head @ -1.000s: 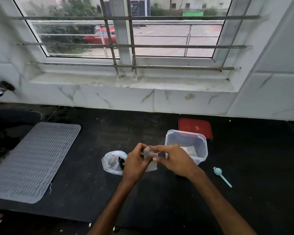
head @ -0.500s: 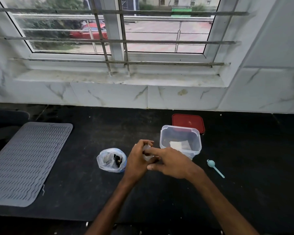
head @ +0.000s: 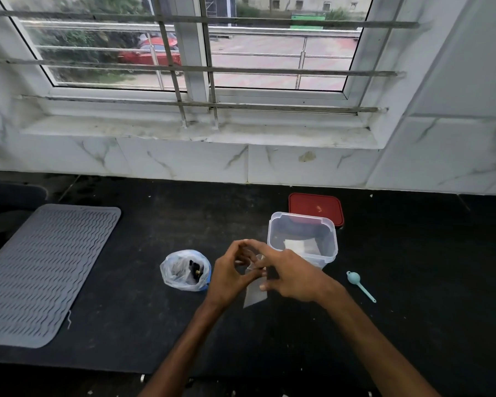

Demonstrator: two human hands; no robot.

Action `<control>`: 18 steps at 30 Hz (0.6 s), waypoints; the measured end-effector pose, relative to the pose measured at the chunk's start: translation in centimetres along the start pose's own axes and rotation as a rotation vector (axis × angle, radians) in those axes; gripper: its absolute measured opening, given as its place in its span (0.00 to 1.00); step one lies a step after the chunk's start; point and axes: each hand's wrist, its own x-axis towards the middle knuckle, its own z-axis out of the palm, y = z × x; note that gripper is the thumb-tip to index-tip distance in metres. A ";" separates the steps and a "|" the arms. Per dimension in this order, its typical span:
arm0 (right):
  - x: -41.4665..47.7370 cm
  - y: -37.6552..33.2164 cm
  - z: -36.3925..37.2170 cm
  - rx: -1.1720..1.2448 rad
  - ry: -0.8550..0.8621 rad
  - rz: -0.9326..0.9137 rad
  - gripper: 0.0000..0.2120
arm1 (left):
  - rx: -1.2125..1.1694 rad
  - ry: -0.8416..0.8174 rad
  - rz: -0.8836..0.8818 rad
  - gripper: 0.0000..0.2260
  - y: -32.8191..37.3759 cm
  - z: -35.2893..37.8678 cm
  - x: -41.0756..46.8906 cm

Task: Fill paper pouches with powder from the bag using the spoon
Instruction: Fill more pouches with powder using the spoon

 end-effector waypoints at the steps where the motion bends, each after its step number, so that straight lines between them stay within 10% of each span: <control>1: 0.2 0.4 0.2 -0.001 0.024 0.004 0.42 | 0.000 0.019 -0.010 0.23 -0.1 0.3 0.0; 8: 0.7 1.2 0.6 0.006 0.197 -0.070 0.26 | -0.076 0.037 -0.001 0.34 -1.2 1.5 -0.2; 18: 0.8 2.5 -0.9 -0.047 0.398 -0.276 0.08 | -0.020 0.087 0.126 0.19 -0.5 0.0 -0.6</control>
